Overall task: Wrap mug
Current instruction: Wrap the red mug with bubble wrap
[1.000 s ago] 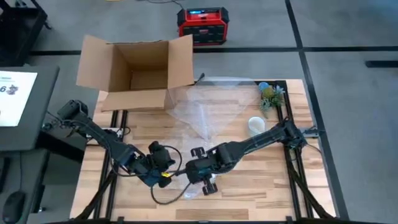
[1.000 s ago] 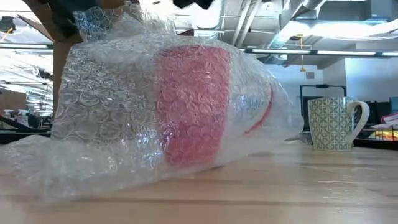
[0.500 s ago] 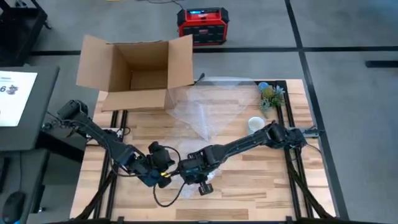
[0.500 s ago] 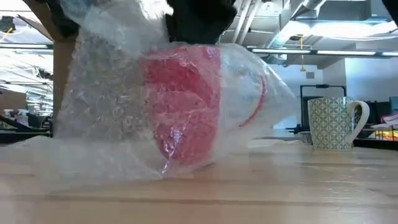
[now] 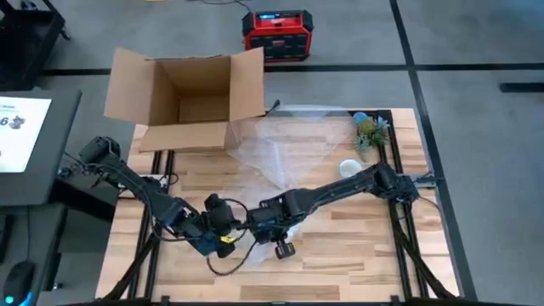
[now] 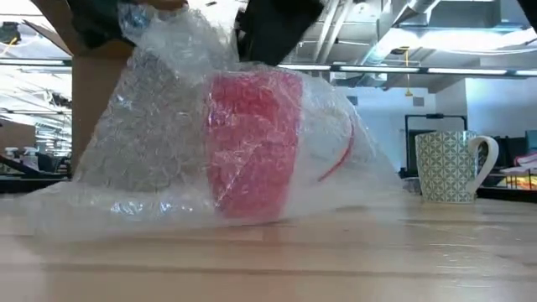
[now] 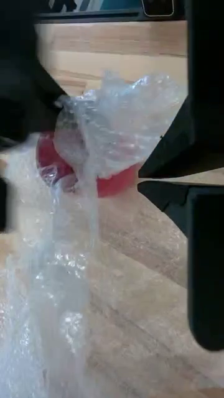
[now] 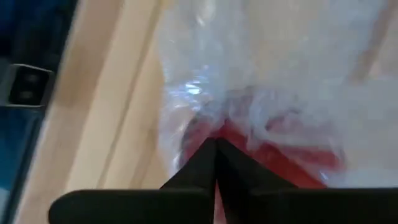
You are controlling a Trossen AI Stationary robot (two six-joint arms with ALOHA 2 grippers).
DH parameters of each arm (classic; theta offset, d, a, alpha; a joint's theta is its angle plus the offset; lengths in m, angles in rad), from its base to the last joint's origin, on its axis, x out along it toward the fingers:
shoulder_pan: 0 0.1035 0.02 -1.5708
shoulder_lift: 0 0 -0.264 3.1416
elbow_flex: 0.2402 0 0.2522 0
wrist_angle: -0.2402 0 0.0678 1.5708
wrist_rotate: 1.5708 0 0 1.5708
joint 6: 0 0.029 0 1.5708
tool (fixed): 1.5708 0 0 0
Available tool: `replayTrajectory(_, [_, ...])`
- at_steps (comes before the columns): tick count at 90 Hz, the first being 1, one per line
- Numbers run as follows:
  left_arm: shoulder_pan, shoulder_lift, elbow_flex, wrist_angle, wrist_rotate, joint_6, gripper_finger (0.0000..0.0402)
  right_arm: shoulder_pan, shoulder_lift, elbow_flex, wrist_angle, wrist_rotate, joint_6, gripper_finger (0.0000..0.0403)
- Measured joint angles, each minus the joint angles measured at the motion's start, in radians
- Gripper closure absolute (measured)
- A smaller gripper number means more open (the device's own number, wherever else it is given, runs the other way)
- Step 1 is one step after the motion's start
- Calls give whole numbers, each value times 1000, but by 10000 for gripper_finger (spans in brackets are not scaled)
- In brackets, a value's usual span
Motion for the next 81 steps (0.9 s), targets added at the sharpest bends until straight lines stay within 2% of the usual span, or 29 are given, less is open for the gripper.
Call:
replayTrajectory(19, [0,0,0,0,6,0,402,-11,-113,0,-44,83,-24,403])
replayTrajectory(28, [-1,0,0,1,19,1,402,-61,-159,-27,-36,132,-30,403])
replayTrajectory(37, [-16,0,0,3,26,3,402,-149,-211,-159,44,140,-12,403])
replayTrajectory(52, [-37,0,0,5,27,3,402,-324,-290,-469,337,132,63,403])
replayTrajectory(58, [-40,0,0,9,26,3,402,-390,-296,-565,453,83,101,403])
replayTrajectory(68, [-40,0,0,10,26,3,402,-467,-293,-700,608,-101,147,403])
replayTrajectory(75, [-40,0,0,10,26,3,402,-480,-294,-769,718,-187,181,403])
replayTrajectory(81, [-37,0,0,10,24,3,402,-471,-294,-794,741,-223,187,403])
